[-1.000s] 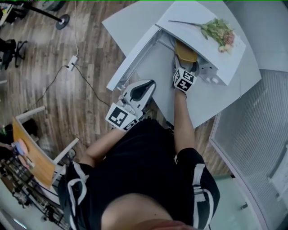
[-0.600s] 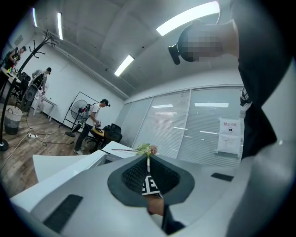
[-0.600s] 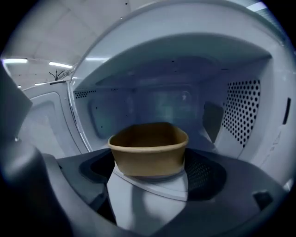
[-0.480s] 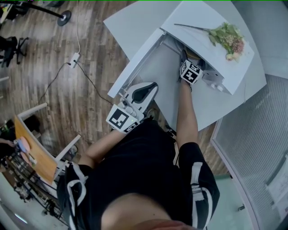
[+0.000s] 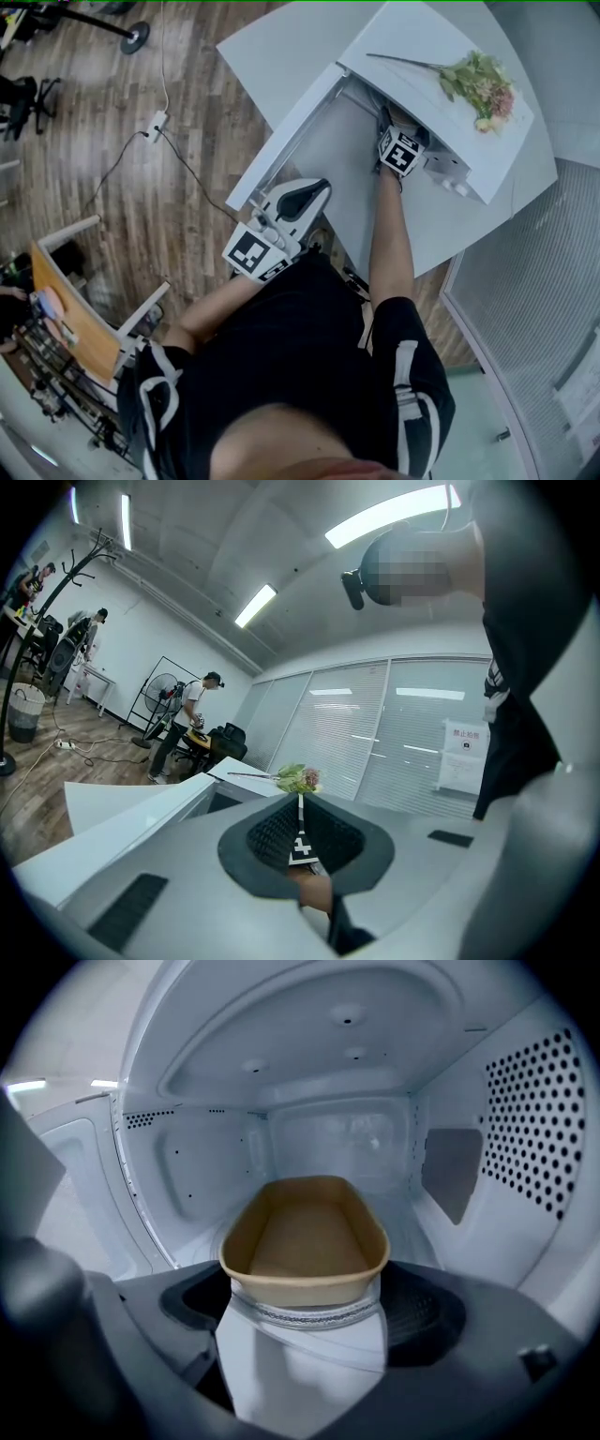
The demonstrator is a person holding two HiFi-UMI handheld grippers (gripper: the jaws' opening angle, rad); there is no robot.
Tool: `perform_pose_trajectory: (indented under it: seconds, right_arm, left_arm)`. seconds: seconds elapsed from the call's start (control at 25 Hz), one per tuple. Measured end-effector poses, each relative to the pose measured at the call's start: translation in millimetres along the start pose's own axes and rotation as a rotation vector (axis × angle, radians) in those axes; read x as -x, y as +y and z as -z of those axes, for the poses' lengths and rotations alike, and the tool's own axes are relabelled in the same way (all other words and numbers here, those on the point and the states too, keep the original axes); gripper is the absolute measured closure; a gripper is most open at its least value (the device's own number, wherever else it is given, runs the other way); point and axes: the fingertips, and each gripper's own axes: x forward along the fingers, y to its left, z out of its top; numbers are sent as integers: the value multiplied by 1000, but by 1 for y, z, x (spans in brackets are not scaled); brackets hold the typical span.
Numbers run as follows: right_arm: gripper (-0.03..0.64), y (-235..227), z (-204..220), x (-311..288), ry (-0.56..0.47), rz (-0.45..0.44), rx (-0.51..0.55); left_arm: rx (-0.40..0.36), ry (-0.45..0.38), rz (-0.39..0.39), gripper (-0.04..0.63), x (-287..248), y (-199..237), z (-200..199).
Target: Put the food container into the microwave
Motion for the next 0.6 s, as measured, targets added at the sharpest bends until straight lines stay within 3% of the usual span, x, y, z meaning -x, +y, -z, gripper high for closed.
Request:
perform_pose_trajectory:
  seconds: [0.28,0.52,0.56,0.6]
  right_arm:
    - [127,2,3,24,-23,14,-7]
    - [134,26,19,122,-50,-44,13]
    - [161,29,22,146,-67,-51,13]
    - [251,32,25,171,-93,-57,16]
  left_arm:
    - [-9,-11,18,563,7,-11,-3]
    - [-51,-49,41,563,34,-52,-15]
    - [-59,-56,41,563,42,-62,-16]
    - [-66,-65,40,563,51,-73,-16]
